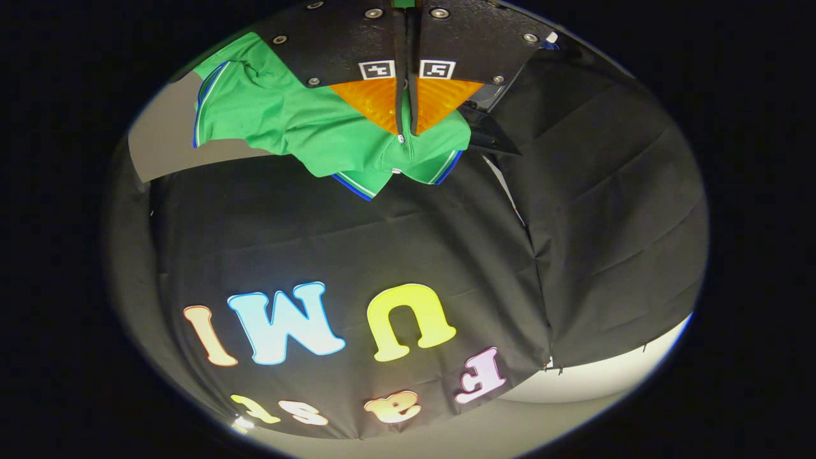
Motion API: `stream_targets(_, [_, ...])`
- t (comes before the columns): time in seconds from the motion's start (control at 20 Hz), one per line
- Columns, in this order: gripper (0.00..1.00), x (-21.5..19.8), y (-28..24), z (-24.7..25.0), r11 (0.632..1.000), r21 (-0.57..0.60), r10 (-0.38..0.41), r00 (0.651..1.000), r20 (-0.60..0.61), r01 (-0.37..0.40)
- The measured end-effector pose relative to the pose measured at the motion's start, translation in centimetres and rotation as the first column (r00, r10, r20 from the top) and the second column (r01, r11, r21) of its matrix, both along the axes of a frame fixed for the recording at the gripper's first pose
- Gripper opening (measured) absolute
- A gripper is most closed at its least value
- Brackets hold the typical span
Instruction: Put the clothes into the washing machine and then close the washing machine lid.
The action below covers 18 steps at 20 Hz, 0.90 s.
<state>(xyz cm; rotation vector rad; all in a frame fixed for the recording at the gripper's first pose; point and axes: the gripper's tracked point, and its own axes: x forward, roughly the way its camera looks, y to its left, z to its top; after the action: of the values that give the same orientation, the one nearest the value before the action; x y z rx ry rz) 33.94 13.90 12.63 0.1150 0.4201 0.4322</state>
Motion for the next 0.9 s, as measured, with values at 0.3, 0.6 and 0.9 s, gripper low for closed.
stream_targets(0.3, [0.0,-0.9,5.3,-0.7,0.999,0.008,0.049,0.999,-0.004,-0.049])
stream_targets(0.6, [0.0,-2.5,10.9,-2.1,0.995,0.036,0.096,0.995,-0.018,-0.096])
stream_targets(0.9, [0.0,-4.1,15.3,-4.0,0.99,0.025,0.142,0.989,-0.031,-0.141])
